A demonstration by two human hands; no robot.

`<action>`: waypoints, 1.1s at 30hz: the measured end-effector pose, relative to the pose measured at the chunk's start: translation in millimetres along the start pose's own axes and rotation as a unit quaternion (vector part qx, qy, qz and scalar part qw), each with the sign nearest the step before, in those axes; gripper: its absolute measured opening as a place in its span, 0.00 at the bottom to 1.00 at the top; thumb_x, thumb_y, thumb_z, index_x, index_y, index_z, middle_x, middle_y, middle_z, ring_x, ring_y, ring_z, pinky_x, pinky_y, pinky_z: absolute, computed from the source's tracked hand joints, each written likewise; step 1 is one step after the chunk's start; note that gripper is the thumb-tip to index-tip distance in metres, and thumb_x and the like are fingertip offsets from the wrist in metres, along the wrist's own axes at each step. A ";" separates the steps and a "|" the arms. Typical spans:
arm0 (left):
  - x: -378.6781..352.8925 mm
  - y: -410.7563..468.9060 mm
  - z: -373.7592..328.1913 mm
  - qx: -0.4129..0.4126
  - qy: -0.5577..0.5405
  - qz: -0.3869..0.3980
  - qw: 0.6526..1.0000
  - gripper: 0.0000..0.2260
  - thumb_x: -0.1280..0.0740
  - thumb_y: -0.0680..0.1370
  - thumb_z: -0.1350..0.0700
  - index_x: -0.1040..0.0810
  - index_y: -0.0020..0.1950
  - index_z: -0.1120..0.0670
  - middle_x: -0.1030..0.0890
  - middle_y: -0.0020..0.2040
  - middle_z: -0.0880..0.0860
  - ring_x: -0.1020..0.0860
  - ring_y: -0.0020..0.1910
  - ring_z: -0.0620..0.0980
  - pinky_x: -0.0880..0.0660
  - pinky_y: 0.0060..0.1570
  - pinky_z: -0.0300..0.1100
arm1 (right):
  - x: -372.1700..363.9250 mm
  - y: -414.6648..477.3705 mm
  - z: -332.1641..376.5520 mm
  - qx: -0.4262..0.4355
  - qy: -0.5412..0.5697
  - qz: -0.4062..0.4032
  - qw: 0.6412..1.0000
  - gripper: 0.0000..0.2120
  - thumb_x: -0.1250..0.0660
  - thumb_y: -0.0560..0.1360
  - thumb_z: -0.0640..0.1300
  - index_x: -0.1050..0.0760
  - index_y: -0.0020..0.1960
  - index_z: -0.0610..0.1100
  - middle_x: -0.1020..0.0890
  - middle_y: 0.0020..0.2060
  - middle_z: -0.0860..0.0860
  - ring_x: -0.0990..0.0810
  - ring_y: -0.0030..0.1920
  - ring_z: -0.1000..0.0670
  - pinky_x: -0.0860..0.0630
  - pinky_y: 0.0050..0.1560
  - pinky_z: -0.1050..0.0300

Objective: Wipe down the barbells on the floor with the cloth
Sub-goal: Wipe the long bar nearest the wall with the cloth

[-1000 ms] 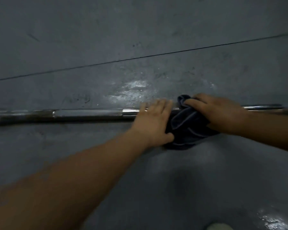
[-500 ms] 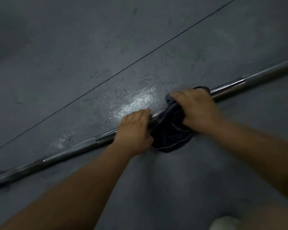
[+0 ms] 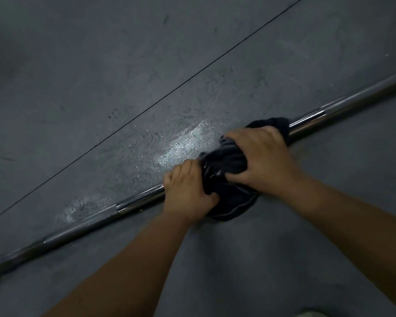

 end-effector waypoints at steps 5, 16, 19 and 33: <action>-1.9 0.7 1.8 -0.008 -0.009 -0.020 1.000 0.37 0.35 0.62 0.39 0.35 0.71 0.43 0.29 0.59 0.46 0.31 0.61 0.51 0.40 0.60 0.47 | -8.9 1.7 0.1 0.078 -0.001 0.021 0.997 0.34 0.34 0.66 0.68 0.25 0.65 0.49 0.20 0.57 0.51 0.21 0.57 0.47 0.31 0.62 0.46; 1.0 3.9 2.5 -0.012 0.012 -0.013 1.000 0.35 0.34 0.61 0.39 0.33 0.67 0.46 0.27 0.59 0.48 0.29 0.59 0.52 0.39 0.56 0.47 | -15.1 3.0 1.4 -0.033 -0.021 -0.057 0.998 0.34 0.33 0.66 0.67 0.24 0.64 0.47 0.21 0.55 0.47 0.22 0.55 0.41 0.33 0.64 0.42; -0.7 5.4 4.4 -0.009 0.032 -0.006 0.999 0.34 0.35 0.61 0.38 0.31 0.64 0.50 0.26 0.59 0.50 0.29 0.59 0.54 0.38 0.57 0.48 | -22.1 1.3 5.9 0.003 -0.004 -0.066 0.998 0.33 0.32 0.67 0.68 0.23 0.63 0.46 0.20 0.55 0.47 0.21 0.54 0.42 0.32 0.64 0.42; 5.4 6.4 7.3 -0.020 -0.002 0.027 0.999 0.38 0.34 0.63 0.40 0.40 0.72 0.42 0.30 0.63 0.44 0.33 0.64 0.49 0.40 0.62 0.48 | -7.9 4.5 -56.0 0.035 -0.025 -0.167 0.985 0.22 0.33 0.75 0.59 0.20 0.56 0.40 0.17 0.48 0.44 0.19 0.47 0.40 0.26 0.55 0.43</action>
Point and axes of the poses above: each hand's wrist, its own y-axis towards the middle knuckle, its own x-axis out of the back of the hand, z = x × y, the point moved 1 cm from there along y, towards the middle knuckle
